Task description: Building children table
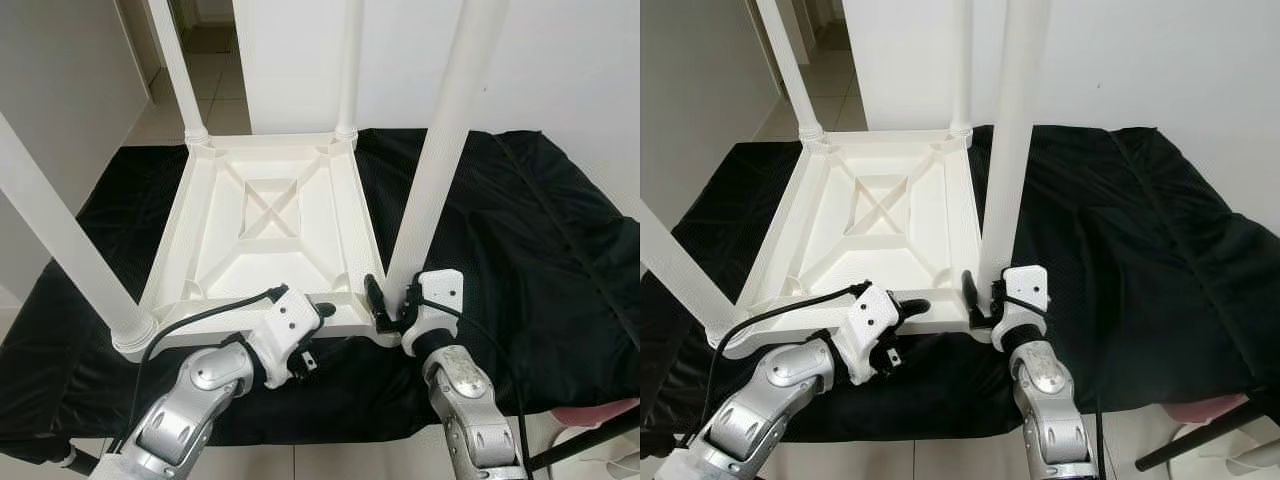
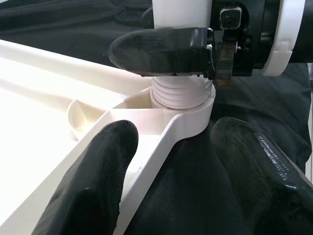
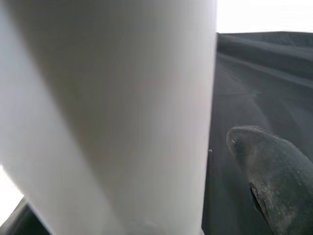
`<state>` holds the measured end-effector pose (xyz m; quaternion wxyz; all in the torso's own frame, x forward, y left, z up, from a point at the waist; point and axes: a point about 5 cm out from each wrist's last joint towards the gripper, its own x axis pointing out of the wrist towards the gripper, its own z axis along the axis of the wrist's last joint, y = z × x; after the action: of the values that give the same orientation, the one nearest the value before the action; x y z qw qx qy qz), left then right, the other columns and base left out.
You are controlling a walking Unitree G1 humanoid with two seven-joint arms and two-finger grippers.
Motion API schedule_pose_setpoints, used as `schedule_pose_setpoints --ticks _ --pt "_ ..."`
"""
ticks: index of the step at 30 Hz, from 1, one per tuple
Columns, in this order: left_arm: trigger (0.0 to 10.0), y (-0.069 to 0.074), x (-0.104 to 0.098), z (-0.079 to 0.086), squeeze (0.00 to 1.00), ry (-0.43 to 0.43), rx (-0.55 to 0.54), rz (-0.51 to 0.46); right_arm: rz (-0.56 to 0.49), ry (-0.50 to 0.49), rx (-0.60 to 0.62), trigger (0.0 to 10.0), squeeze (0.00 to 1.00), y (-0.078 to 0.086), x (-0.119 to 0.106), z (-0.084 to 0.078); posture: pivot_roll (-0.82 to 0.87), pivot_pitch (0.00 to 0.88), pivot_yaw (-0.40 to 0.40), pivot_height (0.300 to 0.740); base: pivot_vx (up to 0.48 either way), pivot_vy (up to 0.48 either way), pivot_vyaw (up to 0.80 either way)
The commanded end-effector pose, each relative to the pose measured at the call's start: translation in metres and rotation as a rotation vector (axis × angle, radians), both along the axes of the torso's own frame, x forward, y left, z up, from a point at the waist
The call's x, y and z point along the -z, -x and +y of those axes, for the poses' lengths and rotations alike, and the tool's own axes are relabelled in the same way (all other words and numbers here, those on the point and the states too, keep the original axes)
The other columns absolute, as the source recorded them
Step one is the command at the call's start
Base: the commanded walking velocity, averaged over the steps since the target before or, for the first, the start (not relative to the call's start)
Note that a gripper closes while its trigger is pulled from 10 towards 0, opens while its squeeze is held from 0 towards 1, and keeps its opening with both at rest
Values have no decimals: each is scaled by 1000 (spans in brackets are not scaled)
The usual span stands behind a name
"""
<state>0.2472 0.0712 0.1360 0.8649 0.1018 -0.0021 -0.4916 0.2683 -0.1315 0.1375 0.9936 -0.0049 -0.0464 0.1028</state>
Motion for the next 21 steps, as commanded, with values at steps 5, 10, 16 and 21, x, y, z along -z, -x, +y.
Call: schedule_pose_setpoints --ticks 5,10,16,21 --pt "10000 4 2 -3 0 8 41 24 -21 30 -53 10000 0 -5 -1 -4 -129 44 59 740 0 0 0" --pt "10000 2 1 -3 0 12 42 25 -20 40 -65 10000 0 -7 0 -4 -140 52 63 740 0 0 0" --pt "10000 0 0 -2 0 4 42 14 -23 62 -82 10000 0 -7 0 -4 -147 60 68 740 0 0 0" --pt "10000 -2 -1 -2 0 -1 40 0 -22 66 -92 10000 0 -8 1 -6 -152 64 71 740 0 0 0"
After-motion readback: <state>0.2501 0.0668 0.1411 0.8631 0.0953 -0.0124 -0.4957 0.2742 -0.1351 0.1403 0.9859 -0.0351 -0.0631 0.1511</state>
